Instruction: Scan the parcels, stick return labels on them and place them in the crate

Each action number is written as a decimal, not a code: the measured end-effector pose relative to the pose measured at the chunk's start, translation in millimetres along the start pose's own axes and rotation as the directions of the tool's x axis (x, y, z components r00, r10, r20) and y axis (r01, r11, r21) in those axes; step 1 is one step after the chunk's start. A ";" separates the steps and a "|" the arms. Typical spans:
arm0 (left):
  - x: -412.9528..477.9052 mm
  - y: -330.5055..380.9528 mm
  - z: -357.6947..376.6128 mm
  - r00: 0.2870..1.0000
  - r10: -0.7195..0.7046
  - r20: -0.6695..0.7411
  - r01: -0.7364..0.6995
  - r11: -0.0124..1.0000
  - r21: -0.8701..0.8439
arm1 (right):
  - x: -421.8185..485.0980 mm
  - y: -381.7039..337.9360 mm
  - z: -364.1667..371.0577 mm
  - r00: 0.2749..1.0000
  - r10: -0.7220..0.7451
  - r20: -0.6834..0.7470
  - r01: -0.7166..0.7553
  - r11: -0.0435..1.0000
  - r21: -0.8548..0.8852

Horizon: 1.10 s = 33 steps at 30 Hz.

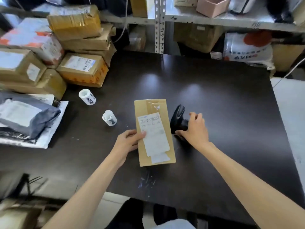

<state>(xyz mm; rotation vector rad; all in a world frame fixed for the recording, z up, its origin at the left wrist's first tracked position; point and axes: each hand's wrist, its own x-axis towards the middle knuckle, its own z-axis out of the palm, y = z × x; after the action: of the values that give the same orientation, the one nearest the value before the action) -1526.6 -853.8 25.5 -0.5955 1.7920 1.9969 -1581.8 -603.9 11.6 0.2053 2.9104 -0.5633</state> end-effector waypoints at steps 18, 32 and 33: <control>-5.5 -9.3 14.3 0.998 -0.064 -0.015 0.063 0.996 -0.059 | -88.8 -62.7 -83.0 0.934 0.036 0.356 -0.286 0.675 0.681; 9.4 -18.8 2.9 0.994 -0.111 0.024 0.113 0.986 -0.121 | -110.7 -92.1 -111.8 0.935 0.025 0.354 -0.252 0.749 0.613; 10.2 -19.2 2.4 0.993 -0.115 0.027 0.118 0.986 -0.119 | -111.1 -92.9 -112.3 0.935 0.029 0.354 -0.255 0.750 0.610</control>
<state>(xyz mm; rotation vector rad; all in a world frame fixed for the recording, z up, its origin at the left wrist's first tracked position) -1524.6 -849.3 4.2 -0.6983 1.5953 2.0342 -1504.5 -658.0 168.7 0.3771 2.2425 -1.4186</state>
